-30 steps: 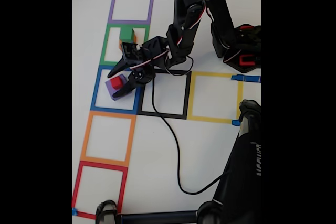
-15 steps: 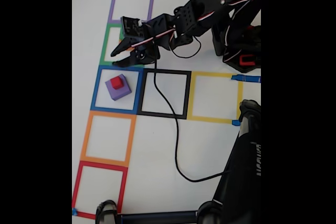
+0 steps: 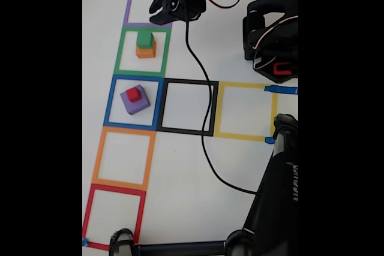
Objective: Tower of hanoi
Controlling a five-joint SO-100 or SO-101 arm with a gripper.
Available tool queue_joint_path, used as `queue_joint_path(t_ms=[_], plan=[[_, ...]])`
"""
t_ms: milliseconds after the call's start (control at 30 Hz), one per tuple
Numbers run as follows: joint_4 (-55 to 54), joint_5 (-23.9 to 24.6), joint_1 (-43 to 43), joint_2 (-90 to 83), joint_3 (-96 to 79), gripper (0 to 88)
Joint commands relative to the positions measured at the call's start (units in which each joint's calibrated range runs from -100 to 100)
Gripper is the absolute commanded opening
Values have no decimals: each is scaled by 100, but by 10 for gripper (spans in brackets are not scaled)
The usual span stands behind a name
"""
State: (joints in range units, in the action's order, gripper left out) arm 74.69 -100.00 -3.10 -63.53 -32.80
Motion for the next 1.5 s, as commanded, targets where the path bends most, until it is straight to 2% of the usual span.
queue_joint_path(t_ms=[0,133,300,600,733,800,1067,1233,1467], plan=[[1195,0,540,253,1807,11],[1681,0,818,325,2435,11],[1867,0,1115,253,2389,11],[928,0,1250,-127,617,31],[-76,0,1451,-345,-574,105],[-724,0,1547,-417,-1202,173],[-4513,0,1748,-450,-4111,325],[-5631,0,1652,-86,-4765,345],[-8254,0,1557,1383,-5474,347]])
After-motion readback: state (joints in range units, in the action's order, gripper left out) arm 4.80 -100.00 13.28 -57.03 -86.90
